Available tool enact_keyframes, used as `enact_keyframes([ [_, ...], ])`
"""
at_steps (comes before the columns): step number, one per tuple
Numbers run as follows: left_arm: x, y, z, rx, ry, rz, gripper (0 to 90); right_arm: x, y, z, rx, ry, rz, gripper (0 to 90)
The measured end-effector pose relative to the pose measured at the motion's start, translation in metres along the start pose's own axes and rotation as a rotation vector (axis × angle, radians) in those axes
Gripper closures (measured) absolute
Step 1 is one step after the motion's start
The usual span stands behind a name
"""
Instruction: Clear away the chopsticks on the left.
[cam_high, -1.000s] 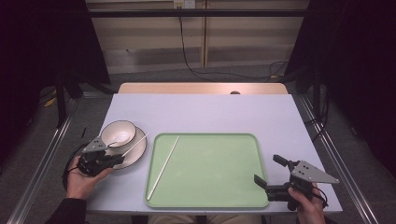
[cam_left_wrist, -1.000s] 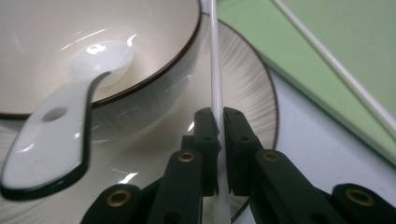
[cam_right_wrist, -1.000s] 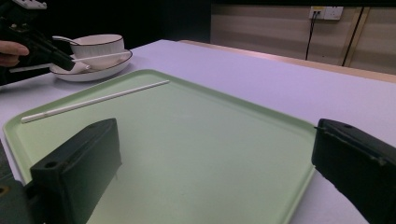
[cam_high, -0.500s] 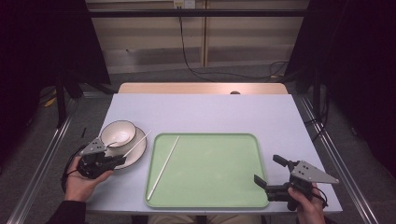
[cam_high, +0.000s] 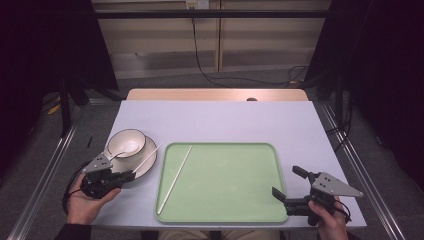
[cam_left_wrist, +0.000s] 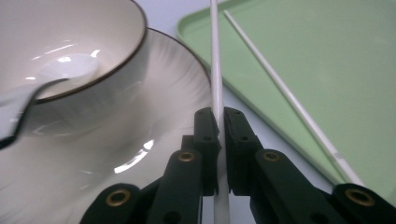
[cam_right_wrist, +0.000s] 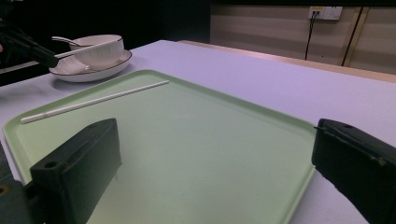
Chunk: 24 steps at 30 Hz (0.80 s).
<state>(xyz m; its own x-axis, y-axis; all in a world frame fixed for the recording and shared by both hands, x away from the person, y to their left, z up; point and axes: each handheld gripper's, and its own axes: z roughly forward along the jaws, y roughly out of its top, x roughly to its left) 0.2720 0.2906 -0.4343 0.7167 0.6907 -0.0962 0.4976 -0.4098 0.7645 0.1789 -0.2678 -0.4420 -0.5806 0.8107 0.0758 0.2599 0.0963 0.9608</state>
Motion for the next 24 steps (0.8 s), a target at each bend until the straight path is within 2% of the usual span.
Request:
enact_keyframes([
  [1, -0.004, 0.0, 0.0, 0.006, 0.008, 0.007, 84.9, 0.0, 0.0, 0.0, -0.001, 0.001, 0.0, 1.1],
  [3, -0.007, 0.0, -0.002, -0.019, 0.0, -0.006, 84.9, 0.0, 0.0, 0.0, -0.002, 0.003, 0.0, 1.1],
  [7, -0.013, 0.001, -0.001, -0.012, -0.006, -0.01, 84.9, 0.0, 0.0, 0.0, 0.0, 0.001, -0.001, 1.1],
  [9, -0.015, 0.001, -0.001, -0.007, 0.008, -0.023, 84.9, 0.001, 0.0, 0.0, -0.001, 0.001, 0.001, 1.1],
  [10, -0.017, 0.001, 0.001, 0.002, 0.031, -0.021, 85.0, 0.0, 0.0, 0.0, -0.002, 0.003, 0.003, 1.1],
  [12, -0.02, 0.0, 0.001, -0.001, 0.04, -0.032, 85.0, 0.0, 0.0, 0.0, -0.004, 0.002, 0.001, 1.1],
  [16, -0.024, 0.0, 0.003, -0.004, 0.029, -0.035, 85.0, 0.0, 0.0, 0.0, -0.003, 0.004, 0.002, 1.1],
  [20, -0.027, 0.0, 0.009, 0.004, 0.02, -0.054, 84.8, 0.001, 0.0, 0.0, -0.003, 0.008, 0.002, 1.1],
  [22, -0.028, 0.002, 0.01, 0.001, 0.016, -0.085, 84.8, 0.001, 0.0, 0.0, -0.003, 0.007, 0.001, 1.1],
  [24, -0.029, 0.003, 0.011, -0.009, 0.014, -0.087, 84.9, 0.001, 0.0, 0.0, 0.0, 0.009, -0.001, 1.1],
])
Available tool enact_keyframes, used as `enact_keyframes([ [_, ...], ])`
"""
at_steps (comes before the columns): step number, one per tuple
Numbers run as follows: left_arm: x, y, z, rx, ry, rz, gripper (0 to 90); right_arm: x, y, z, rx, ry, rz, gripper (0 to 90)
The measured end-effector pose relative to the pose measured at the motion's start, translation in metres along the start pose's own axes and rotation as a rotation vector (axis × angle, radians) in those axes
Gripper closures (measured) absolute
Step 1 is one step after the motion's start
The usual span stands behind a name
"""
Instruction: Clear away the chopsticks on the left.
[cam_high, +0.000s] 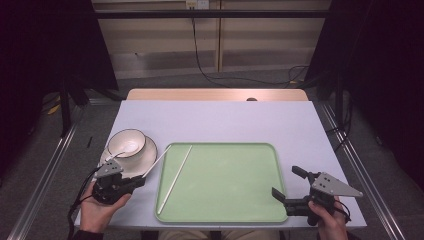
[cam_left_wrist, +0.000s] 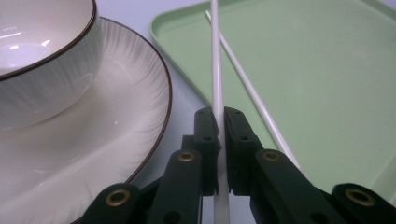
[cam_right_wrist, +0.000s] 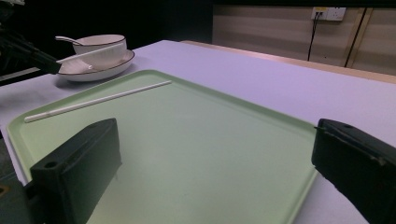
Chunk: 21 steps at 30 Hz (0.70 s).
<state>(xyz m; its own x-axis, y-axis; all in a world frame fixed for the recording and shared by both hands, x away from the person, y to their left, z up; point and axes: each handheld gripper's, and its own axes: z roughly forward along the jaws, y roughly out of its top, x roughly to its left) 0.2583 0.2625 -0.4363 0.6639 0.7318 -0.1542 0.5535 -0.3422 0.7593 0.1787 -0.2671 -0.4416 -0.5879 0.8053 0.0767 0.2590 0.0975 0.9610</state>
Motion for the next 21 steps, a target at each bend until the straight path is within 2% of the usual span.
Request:
enact_keyframes([
  [1, -0.001, 0.001, 0.0, 0.006, 0.002, -0.001, 85.0, 0.0, 0.0, 0.0, 0.001, 0.001, 0.0, 1.1],
  [2, -0.005, 0.002, 0.001, 0.016, 0.019, 0.019, 85.1, 0.0, 0.0, 0.0, 0.001, 0.001, 0.001, 1.1],
  [9, -0.018, 0.007, -0.002, -0.006, 0.008, 0.025, 85.1, 0.0, 0.0, 0.0, 0.0, -0.001, 0.006, 1.1],
  [21, -0.026, 0.013, 0.021, 0.007, -0.007, 0.014, 85.0, 0.0, 0.0, 0.0, -0.003, 0.0, 0.0, 1.1],
])
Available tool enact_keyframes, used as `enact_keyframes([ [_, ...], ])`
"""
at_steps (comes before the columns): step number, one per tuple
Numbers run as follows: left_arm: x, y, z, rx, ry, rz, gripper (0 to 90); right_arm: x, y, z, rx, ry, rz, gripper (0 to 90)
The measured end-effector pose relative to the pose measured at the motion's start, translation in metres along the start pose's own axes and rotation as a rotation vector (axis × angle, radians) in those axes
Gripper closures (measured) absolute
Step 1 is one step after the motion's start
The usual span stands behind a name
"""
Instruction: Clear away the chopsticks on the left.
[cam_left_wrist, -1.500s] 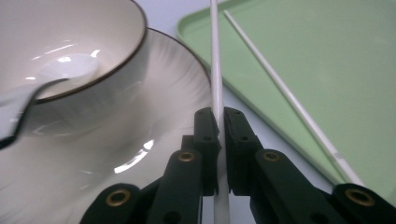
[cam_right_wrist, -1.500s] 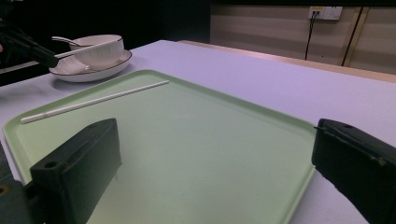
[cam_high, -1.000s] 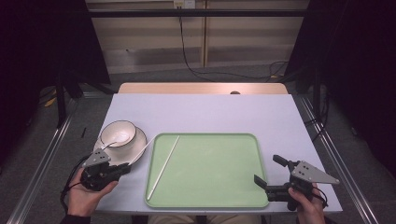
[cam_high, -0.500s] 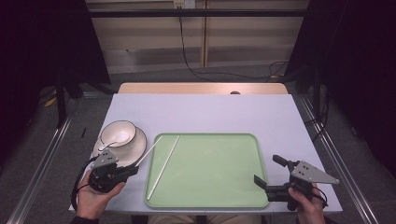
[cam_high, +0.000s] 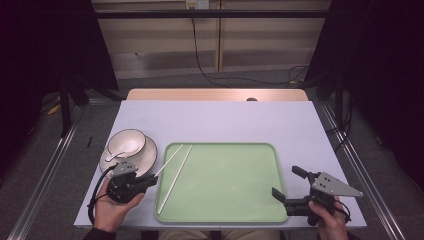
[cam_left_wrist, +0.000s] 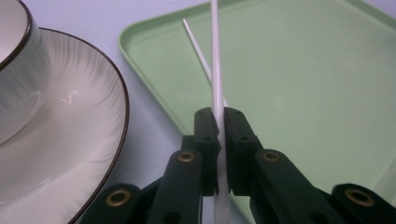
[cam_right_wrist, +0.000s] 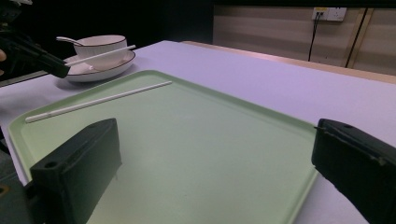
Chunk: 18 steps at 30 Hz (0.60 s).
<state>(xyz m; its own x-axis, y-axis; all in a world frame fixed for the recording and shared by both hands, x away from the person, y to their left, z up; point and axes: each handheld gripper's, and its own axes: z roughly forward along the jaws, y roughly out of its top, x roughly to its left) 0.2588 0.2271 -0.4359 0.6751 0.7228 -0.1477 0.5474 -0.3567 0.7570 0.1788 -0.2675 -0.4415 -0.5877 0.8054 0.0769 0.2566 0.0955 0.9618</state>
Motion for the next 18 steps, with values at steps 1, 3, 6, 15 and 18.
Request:
enact_keyframes([
  [1, -0.002, 0.001, 0.003, 0.002, 0.003, 0.009, 85.0, 0.0, 0.0, 0.0, -0.001, 0.002, 0.0, 1.1],
  [3, -0.004, 0.003, 0.005, 0.004, -0.001, 0.016, 85.0, 0.0, 0.0, 0.0, -0.001, 0.004, -0.002, 1.1],
  [6, -0.006, 0.006, 0.007, 0.007, 0.0, 0.024, 85.0, 0.0, 0.0, 0.0, -0.003, 0.004, -0.003, 1.1],
  [15, -0.01, 0.016, 0.023, -0.01, 0.009, -0.03, 85.0, 0.003, 0.001, 0.001, -0.004, 0.009, -0.02, 1.5],
  [18, -0.011, 0.018, 0.025, -0.002, 0.021, -0.035, 85.0, 0.002, 0.001, 0.001, -0.002, 0.011, -0.023, 1.5],
])
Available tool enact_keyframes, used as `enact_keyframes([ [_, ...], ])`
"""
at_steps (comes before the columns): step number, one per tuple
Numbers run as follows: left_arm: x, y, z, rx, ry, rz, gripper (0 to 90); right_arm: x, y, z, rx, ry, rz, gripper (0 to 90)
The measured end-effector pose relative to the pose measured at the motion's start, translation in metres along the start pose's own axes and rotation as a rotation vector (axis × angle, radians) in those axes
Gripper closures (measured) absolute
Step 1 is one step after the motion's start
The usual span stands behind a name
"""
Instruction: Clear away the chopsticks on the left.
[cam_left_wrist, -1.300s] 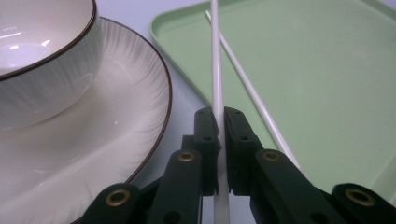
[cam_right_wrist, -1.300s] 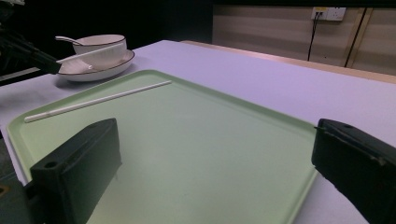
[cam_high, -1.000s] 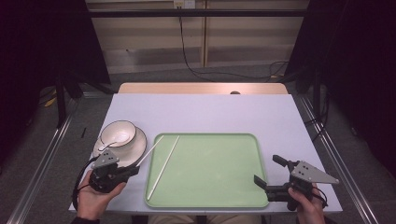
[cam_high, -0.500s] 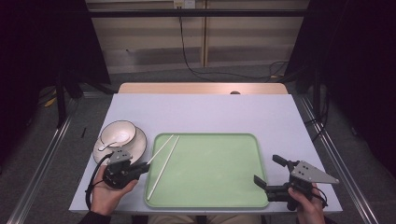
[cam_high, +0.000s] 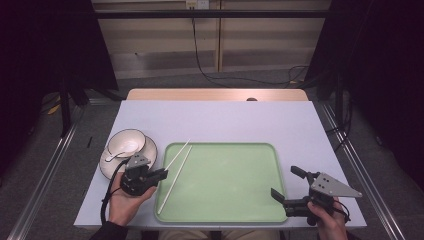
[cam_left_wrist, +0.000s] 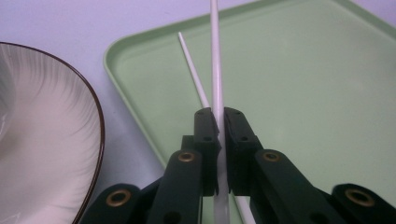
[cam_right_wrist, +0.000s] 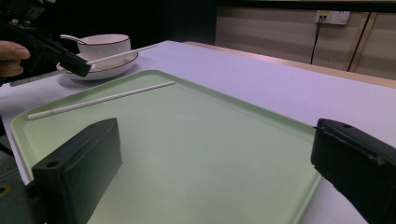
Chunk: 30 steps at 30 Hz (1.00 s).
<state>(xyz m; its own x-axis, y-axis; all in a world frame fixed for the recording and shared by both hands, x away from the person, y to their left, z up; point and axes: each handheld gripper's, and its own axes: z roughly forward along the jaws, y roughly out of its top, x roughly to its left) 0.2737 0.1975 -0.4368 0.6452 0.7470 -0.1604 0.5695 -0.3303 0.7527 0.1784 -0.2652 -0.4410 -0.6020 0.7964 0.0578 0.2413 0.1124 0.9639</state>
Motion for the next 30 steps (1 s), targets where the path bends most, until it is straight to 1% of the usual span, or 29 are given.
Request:
enact_keyframes([
  [1, 0.0, 0.002, 0.002, -0.001, -0.01, -0.006, 85.0, 0.0, 0.0, 0.0, -0.004, -0.003, 0.004, 1.5],
  [2, -0.002, 0.004, 0.004, -0.007, -0.011, -0.018, 85.0, 0.0, 0.0, 0.0, -0.004, -0.003, 0.004, 1.5],
  [4, -0.005, 0.007, 0.009, 0.0, -0.017, -0.014, 85.0, 0.0, 0.0, 0.0, -0.002, 0.001, 0.001, 1.5],
  [5, -0.006, 0.009, 0.013, 0.001, -0.027, -0.021, 84.9, 0.001, 0.0, 0.0, -0.001, 0.003, 0.005, 1.5],
  [6, -0.006, 0.009, 0.013, 0.001, -0.027, -0.021, 85.0, 0.001, 0.0, 0.0, -0.001, 0.003, 0.005, 1.5],
  [7, -0.006, 0.011, 0.015, 0.008, -0.031, -0.013, 85.0, 0.001, 0.0, 0.0, 0.0, 0.003, 0.005, 1.6],
  [8, -0.007, 0.011, 0.016, 0.006, -0.037, -0.015, 85.0, 0.001, 0.0, 0.0, -0.001, 0.004, 0.004, 1.5],
  [9, -0.007, 0.013, 0.018, 0.007, -0.053, -0.01, 85.0, 0.0, 0.0, 0.0, -0.002, 0.003, 0.005, 1.5],
  [10, -0.007, 0.014, 0.019, 0.0, -0.054, -0.014, 84.9, 0.0, 0.0, 0.0, -0.002, 0.001, 0.004, 1.5],
  [11, -0.007, 0.016, 0.021, -0.001, -0.04, -0.019, 84.9, 0.0, 0.0, 0.0, 0.0, 0.003, 0.006, 1.6],
  [12, -0.008, 0.018, 0.023, 0.003, -0.038, -0.026, 84.9, 0.0, 0.0, 0.0, 0.0, 0.003, 0.006, 1.6],
  [14, -0.009, 0.021, 0.025, 0.002, -0.03, -0.013, 84.9, 0.001, 0.0, 0.0, 0.002, 0.006, 0.008, 1.5],
  [15, -0.01, 0.025, 0.027, 0.012, -0.022, -0.005, 84.9, 0.001, 0.0, 0.001, 0.002, 0.004, 0.007, 1.5],
  [17, -0.01, 0.026, 0.027, 0.012, -0.022, -0.009, 85.0, 0.001, 0.0, 0.001, 0.003, 0.006, 0.004, 1.5],
  [18, -0.011, 0.027, 0.028, 0.01, -0.031, -0.023, 85.0, 0.001, 0.0, 0.001, 0.003, 0.005, 0.005, 1.5],
  [19, -0.012, 0.027, 0.03, 0.017, -0.022, -0.016, 84.9, 0.001, 0.0, 0.001, 0.002, 0.005, 0.009, 1.5],
  [21, -0.013, 0.026, 0.032, 0.022, -0.018, -0.018, 85.0, 0.001, 0.0, 0.001, 0.004, 0.004, 0.005, 1.5],
  [23, -0.014, 0.026, 0.034, 0.019, -0.017, -0.025, 85.0, 0.001, 0.0, 0.001, 0.003, 0.005, 0.005, 1.5],
  [24, -0.014, 0.026, 0.034, 0.025, -0.023, -0.023, 85.0, 0.001, 0.0, 0.001, 0.003, 0.005, 0.005, 1.5],
  [25, -0.016, 0.025, 0.035, 0.029, -0.017, -0.019, 85.0, 0.001, 0.0, 0.001, 0.004, 0.005, 0.006, 1.5],
  [27, -0.016, 0.024, 0.036, 0.035, -0.019, -0.022, 85.0, 0.001, 0.0, 0.001, 0.003, 0.005, 0.006, 1.5],
  [29, -0.017, 0.023, 0.036, 0.04, -0.008, -0.024, 85.0, 0.001, 0.0, 0.001, 0.002, 0.006, 0.008, 1.5],
  [30, -0.017, 0.022, 0.037, 0.042, -0.015, -0.028, 85.0, 0.001, 0.0, 0.001, 0.003, 0.005, 0.009, 1.6],
])
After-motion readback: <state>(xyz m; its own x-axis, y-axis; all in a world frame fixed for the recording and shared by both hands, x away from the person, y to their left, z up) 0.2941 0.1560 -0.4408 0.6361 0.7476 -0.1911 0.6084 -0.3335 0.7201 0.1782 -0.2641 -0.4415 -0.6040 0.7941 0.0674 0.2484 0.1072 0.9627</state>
